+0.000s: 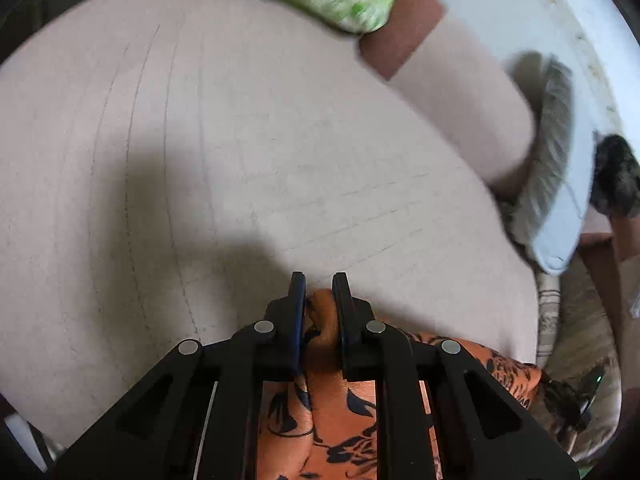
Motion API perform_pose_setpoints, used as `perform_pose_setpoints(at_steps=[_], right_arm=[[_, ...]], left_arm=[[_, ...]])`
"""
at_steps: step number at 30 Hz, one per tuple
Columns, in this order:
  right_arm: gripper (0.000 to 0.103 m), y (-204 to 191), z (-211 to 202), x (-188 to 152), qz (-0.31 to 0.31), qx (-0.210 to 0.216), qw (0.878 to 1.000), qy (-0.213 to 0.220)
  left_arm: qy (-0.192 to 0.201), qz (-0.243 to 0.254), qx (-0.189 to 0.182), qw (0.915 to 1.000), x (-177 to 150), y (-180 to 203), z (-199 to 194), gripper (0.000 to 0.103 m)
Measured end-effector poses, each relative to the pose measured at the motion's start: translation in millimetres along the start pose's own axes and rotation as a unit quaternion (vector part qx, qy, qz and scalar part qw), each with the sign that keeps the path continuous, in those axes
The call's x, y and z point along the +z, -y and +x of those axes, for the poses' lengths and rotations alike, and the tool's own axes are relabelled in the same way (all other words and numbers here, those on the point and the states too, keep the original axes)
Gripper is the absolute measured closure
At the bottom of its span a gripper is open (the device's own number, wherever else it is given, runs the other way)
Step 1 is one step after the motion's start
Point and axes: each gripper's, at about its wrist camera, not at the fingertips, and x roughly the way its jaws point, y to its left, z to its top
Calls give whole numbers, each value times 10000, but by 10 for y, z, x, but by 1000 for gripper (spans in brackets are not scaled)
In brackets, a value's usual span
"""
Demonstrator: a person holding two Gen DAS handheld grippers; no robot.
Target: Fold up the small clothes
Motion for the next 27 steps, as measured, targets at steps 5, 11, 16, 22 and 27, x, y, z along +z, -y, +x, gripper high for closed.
perform_pose_setpoints(at_steps=[5, 11, 16, 22, 27], right_arm=[[90, 160, 509, -137, 186, -128, 9985, -490], [52, 107, -421, -615, -27, 11, 9998, 210], [52, 132, -608, -1401, -341, 154, 9988, -316], [64, 209, -294, -1774, -454, -125, 9963, -715], [92, 87, -358, -1764, -447, -232, 9964, -676]], left_arm=[[-422, 58, 236, 9988, -213, -153, 119, 77], [157, 140, 171, 9996, -689, -298, -729, 38], [-224, 745, 269, 9966, -1424, -233, -783, 38], [-467, 776, 512, 9946, -1716, -123, -482, 46], [-458, 824, 888, 9916, -1736, -60, -464, 96]])
